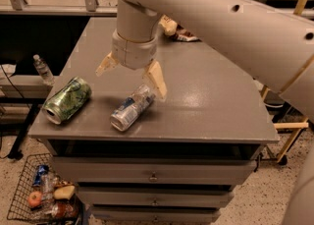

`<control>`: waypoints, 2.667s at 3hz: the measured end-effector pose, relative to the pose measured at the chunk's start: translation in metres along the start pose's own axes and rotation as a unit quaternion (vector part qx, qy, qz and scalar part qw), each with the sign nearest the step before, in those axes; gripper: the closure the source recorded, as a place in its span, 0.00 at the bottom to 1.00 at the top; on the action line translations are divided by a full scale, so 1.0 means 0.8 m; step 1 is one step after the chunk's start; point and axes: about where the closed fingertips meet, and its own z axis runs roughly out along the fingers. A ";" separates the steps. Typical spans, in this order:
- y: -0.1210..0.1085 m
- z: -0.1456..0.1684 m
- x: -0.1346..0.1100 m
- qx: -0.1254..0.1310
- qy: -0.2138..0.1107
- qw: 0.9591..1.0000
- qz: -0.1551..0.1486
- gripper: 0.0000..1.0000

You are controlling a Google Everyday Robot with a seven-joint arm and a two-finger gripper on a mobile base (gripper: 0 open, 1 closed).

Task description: Place redbull can upright

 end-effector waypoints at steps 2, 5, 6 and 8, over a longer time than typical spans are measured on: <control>0.001 0.028 0.020 -0.008 -0.024 1.000 -0.009 0.18; 0.004 0.025 0.024 0.041 -0.081 0.995 -0.047 0.88; -0.023 -0.018 0.015 0.115 -0.105 0.981 -0.117 1.00; -0.073 -0.102 0.018 0.256 -0.097 0.928 -0.252 1.00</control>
Offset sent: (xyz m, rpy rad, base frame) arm 0.0175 -0.0132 -0.0320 -0.0053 0.0852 0.0422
